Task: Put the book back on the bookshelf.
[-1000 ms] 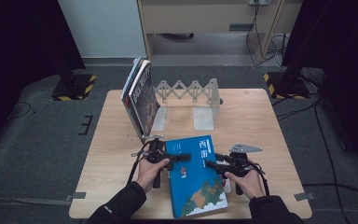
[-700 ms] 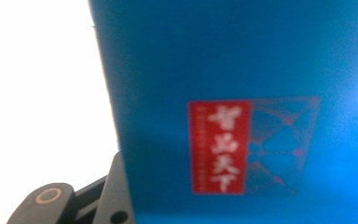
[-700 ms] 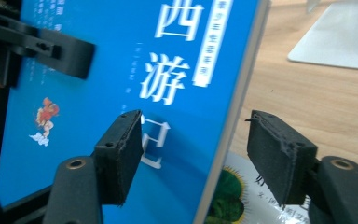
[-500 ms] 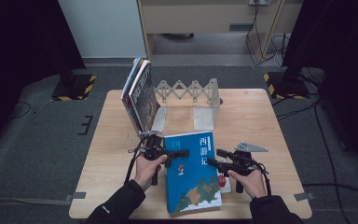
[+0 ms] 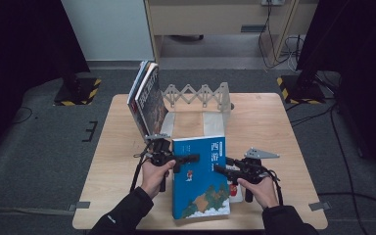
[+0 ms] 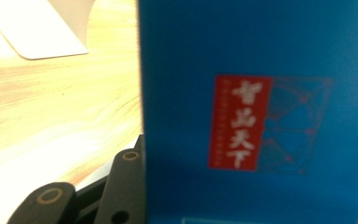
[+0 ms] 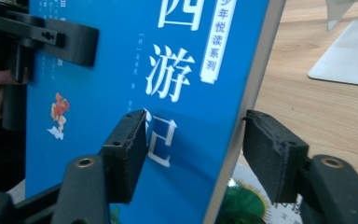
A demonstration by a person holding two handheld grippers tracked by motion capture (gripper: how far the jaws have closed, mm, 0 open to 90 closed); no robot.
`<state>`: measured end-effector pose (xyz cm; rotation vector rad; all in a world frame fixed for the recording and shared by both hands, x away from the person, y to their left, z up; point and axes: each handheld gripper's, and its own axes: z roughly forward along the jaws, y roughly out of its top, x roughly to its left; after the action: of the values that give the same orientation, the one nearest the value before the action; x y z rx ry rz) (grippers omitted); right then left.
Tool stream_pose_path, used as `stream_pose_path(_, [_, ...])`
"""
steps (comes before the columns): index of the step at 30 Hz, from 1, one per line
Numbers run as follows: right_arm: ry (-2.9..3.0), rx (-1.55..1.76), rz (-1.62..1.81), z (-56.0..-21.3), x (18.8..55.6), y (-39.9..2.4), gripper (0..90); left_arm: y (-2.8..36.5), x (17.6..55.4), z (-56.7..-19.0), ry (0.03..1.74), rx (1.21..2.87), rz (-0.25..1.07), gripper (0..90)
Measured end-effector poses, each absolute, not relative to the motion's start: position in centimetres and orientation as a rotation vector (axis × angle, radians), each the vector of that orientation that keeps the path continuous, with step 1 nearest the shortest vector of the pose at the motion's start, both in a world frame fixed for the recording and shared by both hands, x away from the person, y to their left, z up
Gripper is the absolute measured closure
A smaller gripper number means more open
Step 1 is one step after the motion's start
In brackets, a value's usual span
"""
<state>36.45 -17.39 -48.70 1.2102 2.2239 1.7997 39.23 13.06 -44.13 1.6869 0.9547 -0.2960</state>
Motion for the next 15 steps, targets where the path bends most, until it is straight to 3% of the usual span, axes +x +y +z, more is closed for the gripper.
stream_pose_path(15, [2.048,1.142,1.867,-45.2,37.5,-17.8,47.0,12.6,39.6,-40.6,0.812,1.633,-0.140,59.2])
